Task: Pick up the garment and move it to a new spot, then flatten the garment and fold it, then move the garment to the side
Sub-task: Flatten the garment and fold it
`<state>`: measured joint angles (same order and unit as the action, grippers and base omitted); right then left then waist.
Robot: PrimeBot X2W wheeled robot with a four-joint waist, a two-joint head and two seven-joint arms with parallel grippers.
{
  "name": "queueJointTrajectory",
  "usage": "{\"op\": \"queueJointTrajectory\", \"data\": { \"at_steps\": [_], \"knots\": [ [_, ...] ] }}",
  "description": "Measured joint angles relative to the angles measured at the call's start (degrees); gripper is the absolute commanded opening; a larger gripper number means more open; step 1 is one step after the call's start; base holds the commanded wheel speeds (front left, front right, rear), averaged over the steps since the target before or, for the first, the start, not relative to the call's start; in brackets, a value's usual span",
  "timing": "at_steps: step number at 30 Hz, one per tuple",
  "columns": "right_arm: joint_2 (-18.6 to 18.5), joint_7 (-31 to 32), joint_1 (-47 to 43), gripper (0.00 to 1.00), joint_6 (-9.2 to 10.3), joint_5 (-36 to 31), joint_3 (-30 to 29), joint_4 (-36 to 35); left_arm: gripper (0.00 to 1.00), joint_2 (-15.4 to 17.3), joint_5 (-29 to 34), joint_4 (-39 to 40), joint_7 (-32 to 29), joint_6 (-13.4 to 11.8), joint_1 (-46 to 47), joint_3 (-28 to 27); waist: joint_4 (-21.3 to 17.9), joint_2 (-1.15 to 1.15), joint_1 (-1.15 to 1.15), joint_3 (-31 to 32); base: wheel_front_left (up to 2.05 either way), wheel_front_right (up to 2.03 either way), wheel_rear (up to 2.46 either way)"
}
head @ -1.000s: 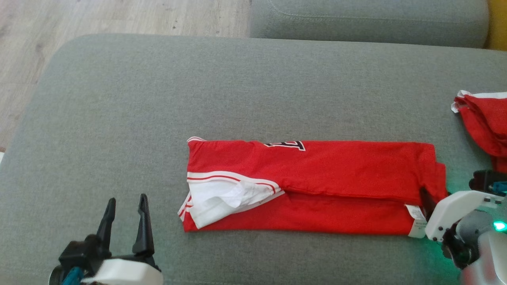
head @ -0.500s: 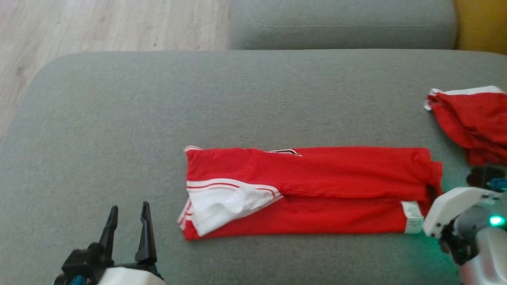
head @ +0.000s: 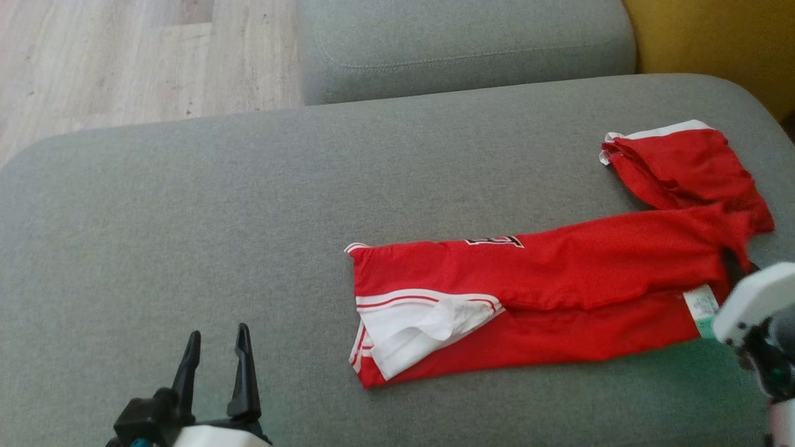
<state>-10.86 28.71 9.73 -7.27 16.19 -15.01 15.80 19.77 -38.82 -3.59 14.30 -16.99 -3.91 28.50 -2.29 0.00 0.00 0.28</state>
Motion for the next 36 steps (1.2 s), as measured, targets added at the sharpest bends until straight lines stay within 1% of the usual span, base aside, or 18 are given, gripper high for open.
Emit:
{"op": "queueJointTrajectory", "data": {
  "at_steps": [3,8,11,15,19,22,25,29,30,35,36],
  "knots": [
    [1.6,1.7,0.0,0.0,0.0,1.2,2.4,-4.3,1.0,-0.6,0.1,-0.3,0.0,0.9,0.0,-0.1,0.3,0.0,0.0,0.3,0.0,0.0,0.0],
    [4.6,3.9,-0.1,0.0,0.0,4.4,8.1,-10.0,1.0,-0.9,0.6,-1.0,0.0,1.4,0.0,-0.7,1.8,0.0,0.0,0.5,0.0,0.0,0.0],
    [6.7,4.4,-0.5,0.0,0.0,7.4,12.1,-11.3,1.0,-1.1,1.0,-1.3,0.0,1.6,0.0,-0.8,3.0,0.0,0.0,0.5,0.0,0.0,0.0],
    [7.8,4.4,-1.6,0.0,0.0,12.3,17.7,-11.0,1.0,-1.5,1.2,-1.7,0.0,2.0,0.0,-0.7,4.8,0.0,0.0,0.4,0.0,0.0,0.0],
    [7.9,0.5,-1.6,0.0,0.0,19.3,24.4,-8.2,1.0,-1.7,1.6,-1.7,0.0,2.3,0.0,-0.7,6.9,0.0,0.0,0.3,0.0,0.0,0.0],
    [7.9,-2.3,-1.5,0.0,0.0,22.9,29.4,-5.4,1.0,-1.7,1.6,-2.0,0.0,2.5,0.0,-0.5,8.5,0.0,0.0,0.3,0.0,0.0,0.0],
    [7.9,-4.5,-0.6,0.0,0.0,24.9,33.2,-2.3,1.0,-1.8,1.7,-2.5,0.0,3.0,0.1,-0.3,9.9,0.0,0.0,0.3,0.0,0.0,0.0],
    [7.9,-7.1,1.8,0.0,0.0,26.7,36.4,1.9,1.0,-2.0,1.7,-3.2,0.0,3.4,0.2,0.0,11.6,0.0,0.0,0.2,0.0,0.0,0.0],
    [7.9,-8.2,3.2,0.0,0.0,27.7,37.6,4.0,1.0,-2.1,1.7,-3.4,0.0,3.4,0.3,0.1,12.3,0.0,0.0,0.2,0.0,0.0,0.0],
    [7.8,-10.1,6.6,0.0,0.0,28.9,40.7,10.1,1.0,-2.2,1.7,-3.9,0.0,3.5,0.3,0.2,13.2,0.0,0.0,0.3,0.0,0.0,0.0],
    [7.8,-10.2,7.1,0.29,0.0,29.3,41.4,11.0,1.0,-2.3,1.7,-4.0,0.0,3.5,0.3,0.3,13.3,0.0,0.0,0.3,0.0,0.0,0.0]
  ]
}}
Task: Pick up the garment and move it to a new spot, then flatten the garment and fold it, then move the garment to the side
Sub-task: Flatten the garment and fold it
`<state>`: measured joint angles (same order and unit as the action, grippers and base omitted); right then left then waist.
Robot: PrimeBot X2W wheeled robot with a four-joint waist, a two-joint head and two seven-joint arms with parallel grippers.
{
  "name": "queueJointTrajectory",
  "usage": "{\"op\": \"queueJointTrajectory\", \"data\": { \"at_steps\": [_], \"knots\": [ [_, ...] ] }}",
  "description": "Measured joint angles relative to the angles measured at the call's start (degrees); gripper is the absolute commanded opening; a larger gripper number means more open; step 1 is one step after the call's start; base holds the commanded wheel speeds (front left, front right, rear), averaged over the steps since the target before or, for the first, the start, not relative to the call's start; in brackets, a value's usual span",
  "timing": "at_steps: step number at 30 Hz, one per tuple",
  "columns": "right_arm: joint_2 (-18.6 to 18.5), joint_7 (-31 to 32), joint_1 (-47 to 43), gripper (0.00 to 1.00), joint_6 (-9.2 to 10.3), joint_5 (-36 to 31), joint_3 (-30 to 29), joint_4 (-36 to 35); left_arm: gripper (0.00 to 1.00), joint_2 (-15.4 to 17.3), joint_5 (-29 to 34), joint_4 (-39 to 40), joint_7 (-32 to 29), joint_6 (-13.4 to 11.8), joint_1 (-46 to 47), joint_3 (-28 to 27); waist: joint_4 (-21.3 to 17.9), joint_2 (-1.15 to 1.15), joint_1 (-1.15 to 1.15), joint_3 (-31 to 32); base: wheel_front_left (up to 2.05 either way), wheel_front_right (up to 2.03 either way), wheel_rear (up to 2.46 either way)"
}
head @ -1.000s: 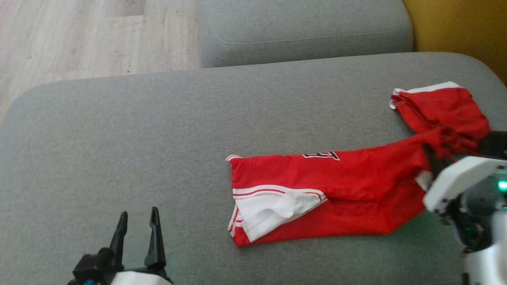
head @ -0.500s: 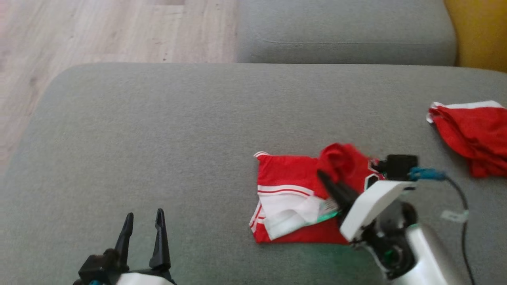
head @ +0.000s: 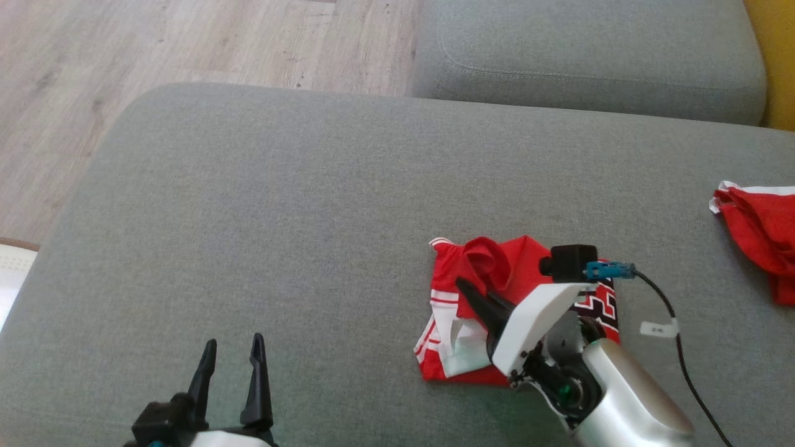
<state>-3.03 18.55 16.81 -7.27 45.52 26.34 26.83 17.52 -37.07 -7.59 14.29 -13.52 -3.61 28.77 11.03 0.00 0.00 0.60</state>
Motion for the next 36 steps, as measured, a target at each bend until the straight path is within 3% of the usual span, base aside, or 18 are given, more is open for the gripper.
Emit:
{"op": "queueJointTrajectory", "data": {
  "at_steps": [1,2,8,14,23,32,36],
  "knots": [
    [-0.1,-0.5,0.5,0.96,0.0,0.4,0.9,0.8,1.0,-0.1,0.0,-0.1,0.0,0.0,0.0,0.0,0.1,0.0,0.0,0.1,0.0,0.0,0.0],
    [-0.1,-1.3,0.7,1.0,0.0,1.1,1.7,1.2,1.0,-0.1,0.0,-0.3,0.0,0.3,0.0,0.1,0.1,0.0,0.0,0.1,0.0,0.0,0.0],
    [-0.1,-4.3,2.3,1.0,0.0,3.5,5.0,2.2,1.0,-0.2,0.3,-0.6,0.0,0.4,0.0,0.6,-0.1,0.0,0.0,0.5,0.0,0.0,0.0],
    [-0.1,-8.3,3.9,1.0,0.0,1.4,5.1,2.3,1.0,-0.4,0.3,-0.5,0.0,0.4,0.0,0.8,-1.0,0.0,0.0,0.6,0.0,0.0,0.0],
    [-0.1,-14.0,3.2,1.0,0.0,-14.2,-9.2,1.3,1.0,-0.4,0.9,-0.4,-0.1,0.5,0.5,1.8,-2.8,0.0,0.0,0.8,0.0,0.0,0.0],
    [-0.2,-16.9,-8.0,1.0,0.0,-31.4,-20.2,-9.2,1.0,-0.4,1.5,-0.4,-0.7,0.4,2.5,2.6,-5.6,0.0,0.0,1.7,0.0,0.0,0.0],
    [-0.1,-18.2,-13.1,1.0,0.0,-35.8,-23.7,-13.2,1.0,-0.4,1.5,-0.7,-0.7,0.4,2.4,2.6,-7.0,0.0,0.0,2.2,0.0,0.0,0.0]
  ]
}}
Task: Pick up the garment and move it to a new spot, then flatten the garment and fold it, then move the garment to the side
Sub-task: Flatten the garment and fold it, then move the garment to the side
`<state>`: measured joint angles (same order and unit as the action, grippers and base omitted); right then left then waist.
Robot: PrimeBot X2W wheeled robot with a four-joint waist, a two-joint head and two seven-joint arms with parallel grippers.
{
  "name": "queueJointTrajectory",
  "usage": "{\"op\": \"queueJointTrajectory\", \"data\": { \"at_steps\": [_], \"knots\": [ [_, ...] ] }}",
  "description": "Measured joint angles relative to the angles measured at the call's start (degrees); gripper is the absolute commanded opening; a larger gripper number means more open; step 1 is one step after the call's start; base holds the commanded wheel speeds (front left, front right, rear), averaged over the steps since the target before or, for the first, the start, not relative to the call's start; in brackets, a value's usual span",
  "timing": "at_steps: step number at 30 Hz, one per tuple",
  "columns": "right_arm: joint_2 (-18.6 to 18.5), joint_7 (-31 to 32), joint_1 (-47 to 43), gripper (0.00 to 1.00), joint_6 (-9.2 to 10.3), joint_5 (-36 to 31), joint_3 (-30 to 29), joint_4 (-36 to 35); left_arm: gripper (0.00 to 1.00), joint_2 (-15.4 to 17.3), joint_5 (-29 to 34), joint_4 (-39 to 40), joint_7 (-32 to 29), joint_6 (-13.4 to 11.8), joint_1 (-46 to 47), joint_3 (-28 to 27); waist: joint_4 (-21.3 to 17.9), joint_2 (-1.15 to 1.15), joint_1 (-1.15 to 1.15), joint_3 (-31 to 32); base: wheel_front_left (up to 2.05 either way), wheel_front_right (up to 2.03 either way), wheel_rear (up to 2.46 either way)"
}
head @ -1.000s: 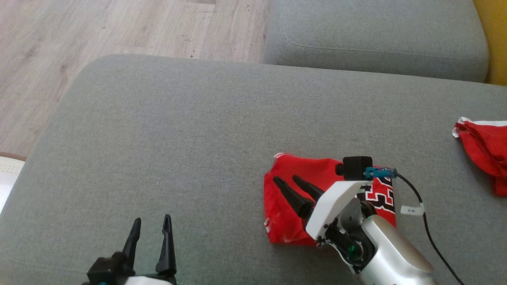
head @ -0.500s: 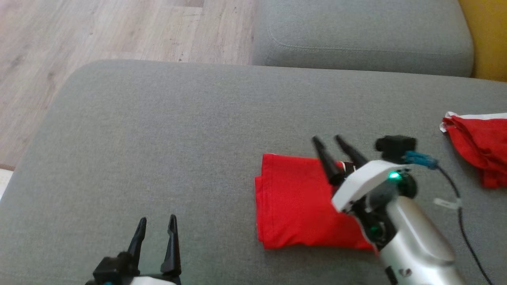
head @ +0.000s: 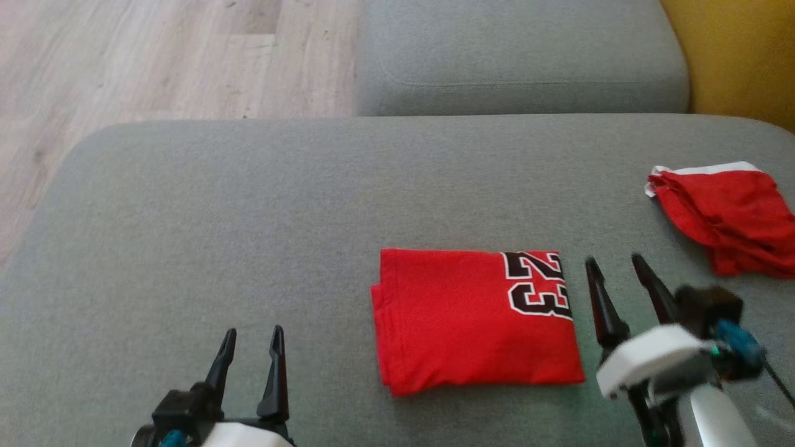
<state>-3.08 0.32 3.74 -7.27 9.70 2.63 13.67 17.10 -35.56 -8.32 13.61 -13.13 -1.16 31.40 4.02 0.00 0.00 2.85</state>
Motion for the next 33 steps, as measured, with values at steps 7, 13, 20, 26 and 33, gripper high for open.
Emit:
{"op": "queueJointTrajectory", "data": {
  "at_steps": [7,13,20,26,33],
  "knots": [
    [0.4,-2.0,-7.8,1.0,0.0,1.7,-0.9,-3.3,1.0,0.0,-0.1,-0.3,0.0,-0.6,-0.8,-0.2,-2.1,0.0,0.0,1.2,0.0,0.0,0.0],
    [0.5,-5.2,-10.4,1.0,0.0,3.3,-1.1,-3.2,1.0,0.1,-0.4,-0.2,0.1,-1.0,-4.1,-1.2,-2.6,0.0,0.0,2.0,0.0,0.0,0.0],
    [0.5,-6.5,-10.4,1.0,0.0,3.3,-1.2,-1.5,1.0,0.3,-0.4,0.1,0.2,-1.0,-5.4,-2.0,-2.4,0.0,0.0,2.4,0.0,0.0,0.0],
    [0.5,-7.5,-10.3,1.0,0.0,3.4,-1.3,-0.1,1.0,0.3,-0.4,0.2,0.4,-1.0,-5.4,-2.2,-2.1,0.0,0.0,2.5,0.0,0.0,0.0],
    [0.5,-7.6,-10.3,1.0,0.0,3.4,-1.0,0.7,1.0,0.3,-0.2,0.2,0.4,-1.0,-5.4,-2.3,-1.9,0.0,0.0,2.5,0.0,0.0,0.0]
  ]
}}
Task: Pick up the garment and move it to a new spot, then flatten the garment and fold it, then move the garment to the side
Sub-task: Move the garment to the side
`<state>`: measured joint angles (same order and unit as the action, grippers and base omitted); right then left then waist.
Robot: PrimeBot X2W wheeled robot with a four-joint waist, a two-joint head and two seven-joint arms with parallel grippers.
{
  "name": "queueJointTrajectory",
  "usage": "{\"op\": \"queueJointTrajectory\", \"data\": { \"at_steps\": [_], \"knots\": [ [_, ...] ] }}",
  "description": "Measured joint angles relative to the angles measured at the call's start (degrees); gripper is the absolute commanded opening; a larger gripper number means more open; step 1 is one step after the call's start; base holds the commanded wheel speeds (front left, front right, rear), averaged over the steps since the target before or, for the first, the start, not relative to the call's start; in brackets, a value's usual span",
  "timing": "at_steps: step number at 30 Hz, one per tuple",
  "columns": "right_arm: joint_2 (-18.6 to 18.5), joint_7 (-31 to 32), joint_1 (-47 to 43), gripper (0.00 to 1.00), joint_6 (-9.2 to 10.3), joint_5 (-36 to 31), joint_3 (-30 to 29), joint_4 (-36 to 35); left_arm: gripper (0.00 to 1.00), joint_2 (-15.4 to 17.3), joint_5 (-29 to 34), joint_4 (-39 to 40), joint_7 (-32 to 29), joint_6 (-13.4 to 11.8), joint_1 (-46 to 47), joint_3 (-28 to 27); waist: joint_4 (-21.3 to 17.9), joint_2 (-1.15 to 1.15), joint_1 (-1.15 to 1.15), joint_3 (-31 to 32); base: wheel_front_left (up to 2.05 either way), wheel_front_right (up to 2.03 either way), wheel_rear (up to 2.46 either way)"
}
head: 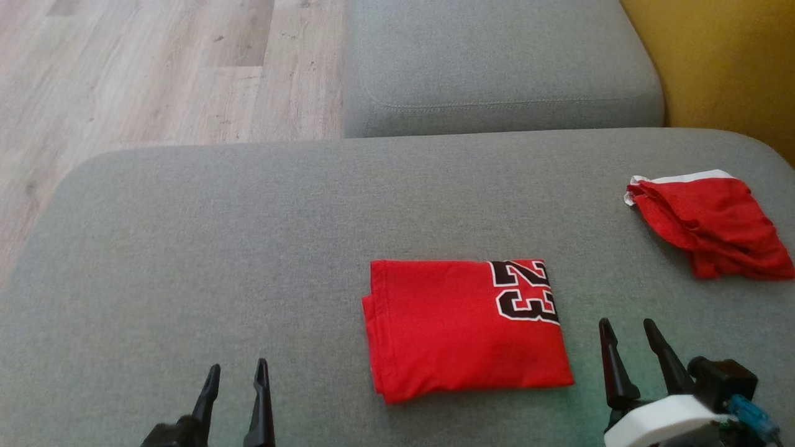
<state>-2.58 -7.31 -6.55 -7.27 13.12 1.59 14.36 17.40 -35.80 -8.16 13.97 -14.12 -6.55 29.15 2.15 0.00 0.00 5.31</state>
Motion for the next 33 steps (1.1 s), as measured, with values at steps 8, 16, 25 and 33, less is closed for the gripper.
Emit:
{"op": "queueJointTrajectory", "data": {
  "at_steps": [8,16,25,33],
  "knots": [
    [0.0,0.2,0.1,1.0,0.0,-0.1,0.1,1.2,1.0,0.0,0.0,0.0,0.3,0.0,0.0,0.0,0.4,0.0,0.0,-0.2,0.0,0.0,0.0],
    [0.0,5.0,5.9,1.0,0.0,-1.2,-1.3,5.3,1.0,0.0,0.1,0.0,0.3,0.0,0.1,0.2,2.0,0.0,0.0,-1.1,0.0,0.0,0.0],
    [0.0,16.5,16.4,1.0,0.0,-4.7,-5.2,18.9,1.0,-0.2,0.5,-0.7,0.2,0.0,0.5,0.6,6.9,0.0,0.0,-3.4,0.0,0.0,0.0],
    [-0.1,19.0,19.1,1.0,0.0,-3.5,-4.9,25.7,1.0,-0.3,0.6,-1.1,0.2,0.0,1.1,0.7,10.1,0.0,0.0,-6.5,0.0,0.0,0.0]
  ]
}}
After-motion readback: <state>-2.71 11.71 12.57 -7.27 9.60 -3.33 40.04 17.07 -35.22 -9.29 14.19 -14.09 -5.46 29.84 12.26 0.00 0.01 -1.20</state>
